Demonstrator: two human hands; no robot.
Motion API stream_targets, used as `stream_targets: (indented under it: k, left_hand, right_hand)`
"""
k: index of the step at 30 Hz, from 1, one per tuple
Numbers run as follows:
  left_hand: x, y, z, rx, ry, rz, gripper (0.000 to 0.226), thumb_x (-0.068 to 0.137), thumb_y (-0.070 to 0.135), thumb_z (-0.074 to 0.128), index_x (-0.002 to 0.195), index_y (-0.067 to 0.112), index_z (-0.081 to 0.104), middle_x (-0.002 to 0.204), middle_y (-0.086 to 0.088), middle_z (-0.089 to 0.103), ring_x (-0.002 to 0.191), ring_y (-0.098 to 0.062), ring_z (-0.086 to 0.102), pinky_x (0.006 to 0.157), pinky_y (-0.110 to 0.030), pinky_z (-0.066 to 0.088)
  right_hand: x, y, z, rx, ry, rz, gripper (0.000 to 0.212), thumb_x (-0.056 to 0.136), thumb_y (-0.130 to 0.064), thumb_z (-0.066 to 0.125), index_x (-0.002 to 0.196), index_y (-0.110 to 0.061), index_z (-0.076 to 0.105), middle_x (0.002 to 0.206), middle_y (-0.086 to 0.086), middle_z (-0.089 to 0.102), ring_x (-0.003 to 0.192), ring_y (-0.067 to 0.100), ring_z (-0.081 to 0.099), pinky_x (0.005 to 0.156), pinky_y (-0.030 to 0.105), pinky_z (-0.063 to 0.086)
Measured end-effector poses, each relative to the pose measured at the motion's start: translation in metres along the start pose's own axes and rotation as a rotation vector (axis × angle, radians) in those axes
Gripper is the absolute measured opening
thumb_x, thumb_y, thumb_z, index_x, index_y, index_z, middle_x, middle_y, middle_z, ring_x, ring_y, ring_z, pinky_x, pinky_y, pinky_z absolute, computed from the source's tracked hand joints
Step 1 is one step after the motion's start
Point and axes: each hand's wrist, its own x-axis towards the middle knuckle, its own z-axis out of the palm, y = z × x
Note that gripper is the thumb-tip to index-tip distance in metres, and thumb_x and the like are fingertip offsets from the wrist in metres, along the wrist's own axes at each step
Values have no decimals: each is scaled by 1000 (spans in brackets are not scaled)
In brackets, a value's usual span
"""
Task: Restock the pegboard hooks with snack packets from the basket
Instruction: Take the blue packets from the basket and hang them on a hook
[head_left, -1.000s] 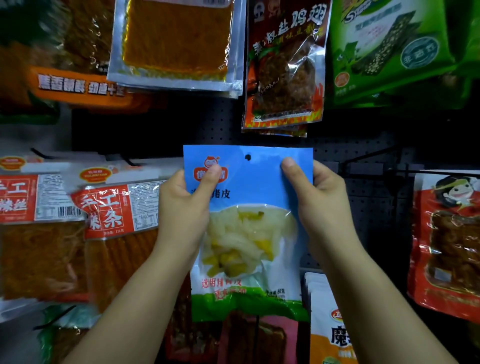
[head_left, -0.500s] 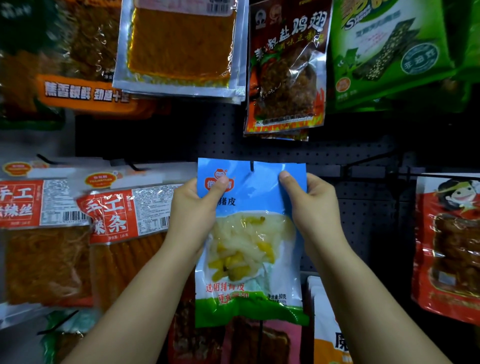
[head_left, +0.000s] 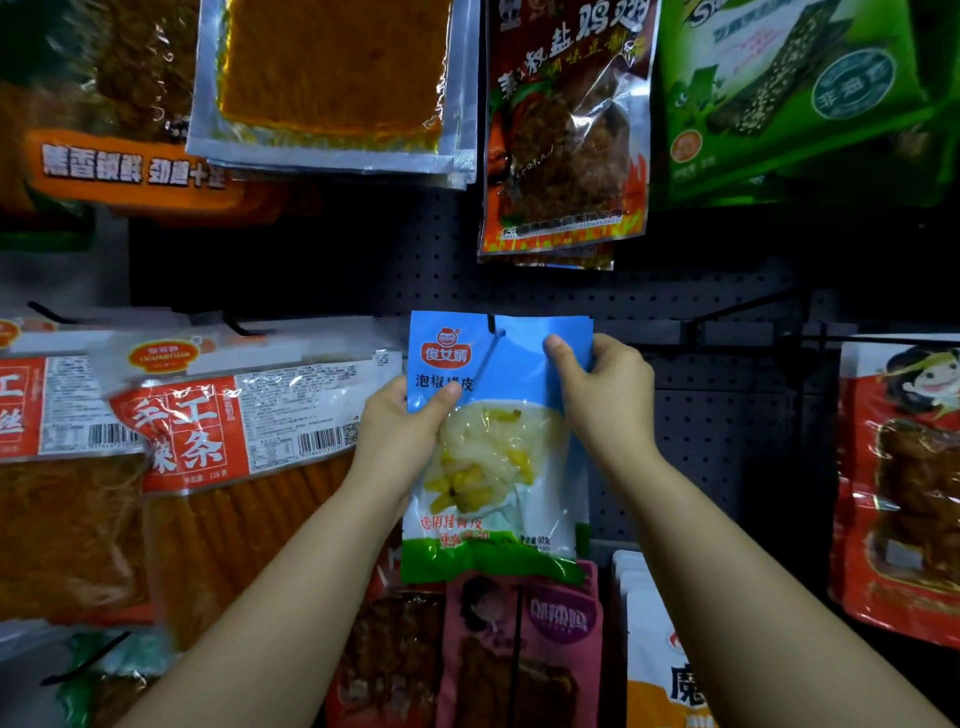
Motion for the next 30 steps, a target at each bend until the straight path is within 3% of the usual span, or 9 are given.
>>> stream_targets:
  k: [5,10,13,15,18,20,22,25,30]
  left_hand:
    - [15,-4,12,56,31,-44,14,86,26,67,96,17,66,97,-4,73,90,-23,69,82,-44,56]
    - [11,-9,17,73,85,6,17,87,30,65,98,17,60,101,-5,70,92,-23,68,84,-48,55]
    - [-4,-16,17,99,95,68,26,84,33,67,101,27,49,109,-1,64,96,-16,64,79,-39,57]
    - [-15,-26,15,141,68,107,38,82,31,69,110,29,44,119,1,57,107,-16,59,87,-38,54]
    - [-28,-40,13,304,56,197,61,80,31,71,131,22,39,133,4,37,127,-19,43,106,-38,39]
    - [-33,-46,12,358,44,253,74,78,29,74,139,18,35,141,2,32,132,-14,34,108,-28,28]
    - [-37,-50,13,360,12,241,81,77,27,75,144,17,30,146,-1,32,134,-13,32,109,-29,28]
    - [-37,-57,16,384,33,185,79,79,27,73,144,13,31,147,-8,34,136,-22,35,111,-43,33]
    - [-35,-60,21,402,86,170,72,81,28,71,142,10,35,145,-8,38,133,-23,39,109,-40,35]
  right_hand:
    - [15,11,11,-147,1,54,49,91,-46,54,69,-3,49,64,11,47,57,24,41,49,29,24]
    - [14,14,16,-155,-9,86,45,90,-49,54,76,-7,49,69,5,53,65,26,52,51,31,34]
    - [-1,22,11,20,-58,56,34,86,-44,63,96,-12,55,89,-2,61,82,21,60,67,36,49]
    - [-20,33,9,82,-53,34,35,83,-41,67,105,-17,53,100,-6,58,90,17,60,74,36,52]
    - [-51,55,13,87,-2,33,50,84,-39,67,123,-15,48,121,-1,44,116,20,48,94,35,44]
    - [-66,68,17,129,-33,109,60,87,-38,64,137,-16,39,136,4,38,129,20,40,104,33,37]
    - [-76,77,21,157,-88,160,61,92,-37,58,144,-17,34,144,4,37,134,18,37,109,34,34]
    - [-82,86,27,130,-119,160,51,94,-33,55,142,-18,42,138,4,47,130,19,43,108,40,37]
    - [-82,90,35,163,-128,203,49,94,-25,57,141,-17,45,132,5,57,128,23,48,105,43,41]
